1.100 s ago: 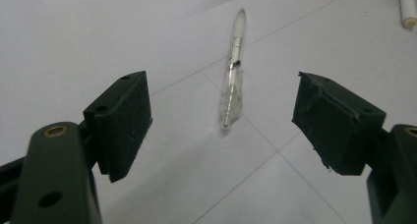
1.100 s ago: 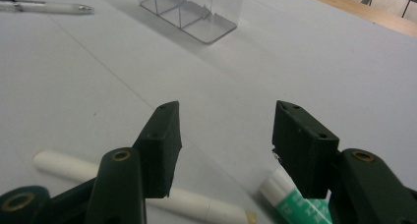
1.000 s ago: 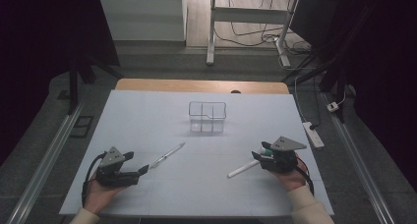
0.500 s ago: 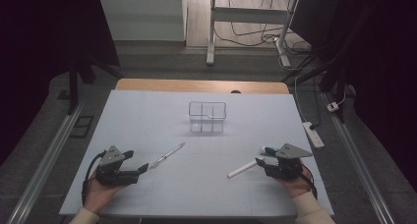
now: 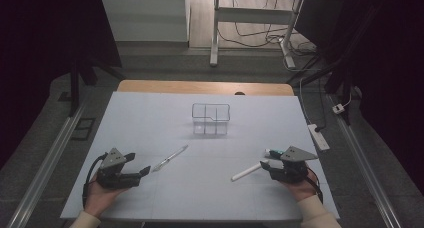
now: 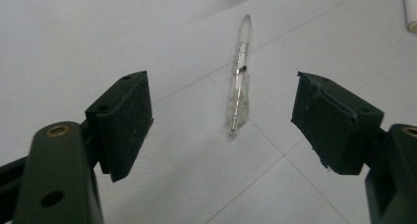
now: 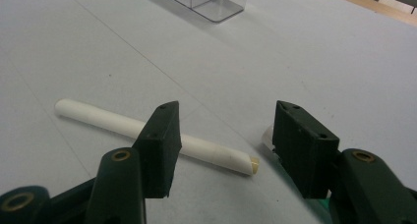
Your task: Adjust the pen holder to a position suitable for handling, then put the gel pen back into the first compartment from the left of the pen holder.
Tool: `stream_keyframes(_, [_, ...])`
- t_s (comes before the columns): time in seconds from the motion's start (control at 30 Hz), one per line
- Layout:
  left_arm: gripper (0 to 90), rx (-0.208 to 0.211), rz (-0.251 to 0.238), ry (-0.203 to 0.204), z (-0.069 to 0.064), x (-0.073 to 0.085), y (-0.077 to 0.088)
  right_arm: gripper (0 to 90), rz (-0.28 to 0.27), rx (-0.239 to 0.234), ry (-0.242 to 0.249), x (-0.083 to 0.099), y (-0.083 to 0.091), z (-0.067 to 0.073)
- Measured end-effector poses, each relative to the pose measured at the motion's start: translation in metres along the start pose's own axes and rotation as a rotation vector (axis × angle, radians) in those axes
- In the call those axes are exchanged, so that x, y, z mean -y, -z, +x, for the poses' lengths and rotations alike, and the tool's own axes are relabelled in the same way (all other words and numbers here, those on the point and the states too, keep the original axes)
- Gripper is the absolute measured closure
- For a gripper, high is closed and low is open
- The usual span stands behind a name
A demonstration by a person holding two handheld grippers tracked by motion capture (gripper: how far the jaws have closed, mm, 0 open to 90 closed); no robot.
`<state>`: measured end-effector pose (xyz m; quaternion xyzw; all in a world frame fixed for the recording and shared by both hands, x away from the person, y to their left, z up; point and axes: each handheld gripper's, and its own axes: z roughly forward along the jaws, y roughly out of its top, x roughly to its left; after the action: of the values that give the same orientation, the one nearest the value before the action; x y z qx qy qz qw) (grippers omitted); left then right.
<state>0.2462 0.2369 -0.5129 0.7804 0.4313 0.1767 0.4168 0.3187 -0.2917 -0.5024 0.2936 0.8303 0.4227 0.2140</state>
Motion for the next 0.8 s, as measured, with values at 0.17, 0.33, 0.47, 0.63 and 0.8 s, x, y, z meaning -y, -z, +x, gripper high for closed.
stream_keyframes(0.17, [23.2, 0.005, 0.001, -0.005, 0.000, -0.003, -0.001, 43.5, -0.005, 0.003, -0.001, 0.000, 0.001, -0.002])
stream_keyframes(0.33, [23.2, 0.010, -0.001, -0.007, 0.000, -0.008, -0.004, 43.4, -0.004, 0.004, -0.003, 0.000, 0.002, -0.003])
stream_keyframes(0.47, [23.0, 0.021, 0.001, -0.014, -0.001, -0.014, -0.007, 43.4, -0.005, 0.008, -0.008, 0.000, 0.004, -0.004])
stream_keyframes(0.63, [23.0, 0.024, -0.002, -0.027, -0.004, -0.023, -0.012, 43.3, -0.004, 0.008, -0.010, 0.000, 0.004, -0.004])
stream_keyframes(0.8, [23.0, 0.032, -0.004, -0.039, -0.006, -0.034, -0.018, 42.9, -0.011, 0.015, -0.013, -0.001, 0.005, -0.005])
